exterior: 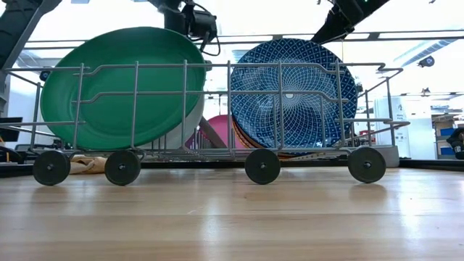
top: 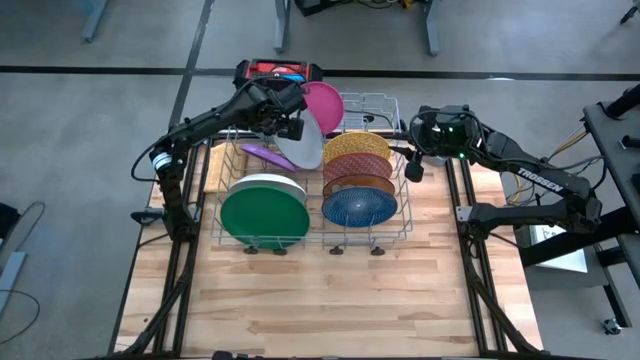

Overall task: Sort dishes
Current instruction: Put the gray plate into the dishwasher rack

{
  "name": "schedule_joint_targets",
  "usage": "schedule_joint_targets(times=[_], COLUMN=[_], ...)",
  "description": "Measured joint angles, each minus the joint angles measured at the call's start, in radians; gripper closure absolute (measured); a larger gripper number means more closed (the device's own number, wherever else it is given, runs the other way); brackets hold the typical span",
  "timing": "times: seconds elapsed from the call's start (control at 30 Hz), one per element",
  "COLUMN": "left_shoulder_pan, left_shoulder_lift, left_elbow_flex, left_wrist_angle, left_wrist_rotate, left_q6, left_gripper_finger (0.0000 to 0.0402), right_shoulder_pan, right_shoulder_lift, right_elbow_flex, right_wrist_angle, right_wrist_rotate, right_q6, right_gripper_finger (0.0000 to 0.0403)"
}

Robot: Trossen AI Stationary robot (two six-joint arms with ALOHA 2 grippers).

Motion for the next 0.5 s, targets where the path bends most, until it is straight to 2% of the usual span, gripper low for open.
schedule_joint_targets(times=[0.5], left_shoulder_pan=[-0.026], left_shoulder_lift=[0.000], left_elbow_flex=[0.093], left_wrist_angle=[-0.001], left_wrist_rotate=[-0.001], left_q6=[0.031], left_gripper_finger=[0.0351], right_shoulder_pan=[0.000], right_shoulder_lift=[0.000], right_elbow_flex=[0.000], right_wrist_angle=[0.003], right_wrist_rotate=[0.000], right_q6=[0.000], right_gripper_finger=[0.0281])
